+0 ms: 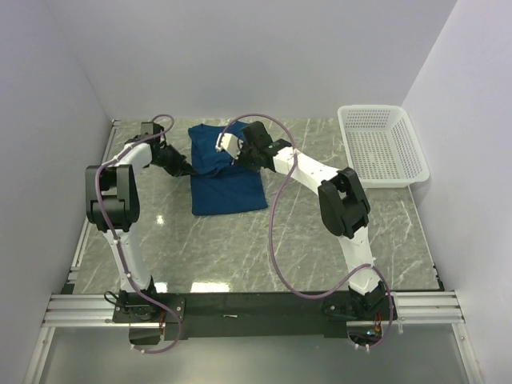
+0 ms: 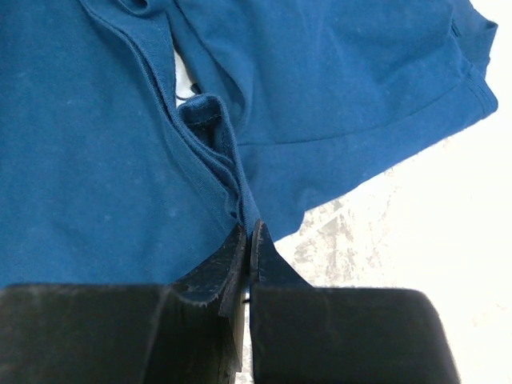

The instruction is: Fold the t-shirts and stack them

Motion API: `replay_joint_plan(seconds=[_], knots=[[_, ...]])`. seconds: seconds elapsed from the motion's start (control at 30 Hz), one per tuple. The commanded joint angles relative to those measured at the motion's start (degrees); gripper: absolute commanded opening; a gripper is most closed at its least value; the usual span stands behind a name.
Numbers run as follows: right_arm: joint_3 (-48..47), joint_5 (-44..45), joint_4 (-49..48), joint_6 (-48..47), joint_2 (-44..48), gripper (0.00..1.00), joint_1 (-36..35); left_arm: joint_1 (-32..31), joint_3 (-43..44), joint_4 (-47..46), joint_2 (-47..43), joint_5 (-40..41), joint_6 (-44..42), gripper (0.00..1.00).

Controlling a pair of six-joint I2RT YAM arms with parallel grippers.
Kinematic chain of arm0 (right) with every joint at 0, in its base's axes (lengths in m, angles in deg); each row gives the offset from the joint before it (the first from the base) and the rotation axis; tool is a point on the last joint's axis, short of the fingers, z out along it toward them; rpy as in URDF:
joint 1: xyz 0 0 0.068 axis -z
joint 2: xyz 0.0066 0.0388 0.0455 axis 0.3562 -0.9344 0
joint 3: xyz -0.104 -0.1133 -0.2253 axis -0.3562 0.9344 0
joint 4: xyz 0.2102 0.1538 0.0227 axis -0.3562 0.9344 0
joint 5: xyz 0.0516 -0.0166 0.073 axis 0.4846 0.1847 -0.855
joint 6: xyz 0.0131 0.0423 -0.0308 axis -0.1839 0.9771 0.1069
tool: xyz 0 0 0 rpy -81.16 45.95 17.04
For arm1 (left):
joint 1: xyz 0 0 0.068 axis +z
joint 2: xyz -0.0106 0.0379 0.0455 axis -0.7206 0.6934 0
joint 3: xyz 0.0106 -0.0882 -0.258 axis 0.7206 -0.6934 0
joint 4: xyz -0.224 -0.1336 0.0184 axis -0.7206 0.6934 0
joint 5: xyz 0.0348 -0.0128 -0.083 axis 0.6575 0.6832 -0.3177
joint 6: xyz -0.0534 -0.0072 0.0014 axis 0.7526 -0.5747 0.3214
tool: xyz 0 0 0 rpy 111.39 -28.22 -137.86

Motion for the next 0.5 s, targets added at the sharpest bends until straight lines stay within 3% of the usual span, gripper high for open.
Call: replay_joint_plan(seconds=[0.0, 0.47], knots=[[-2.7, 1.7, -1.8, 0.7, -0.6, 0.0, 0.4, 0.4, 2.8, 0.3, 0.9, -0.8, -1.4, 0.01], [-3.7, 3.1, -2.3, 1.3, -2.0, 0.0, 1.4, 0.3, 6.0, 1.4, 3.3, -0.8, -1.2, 0.01]])
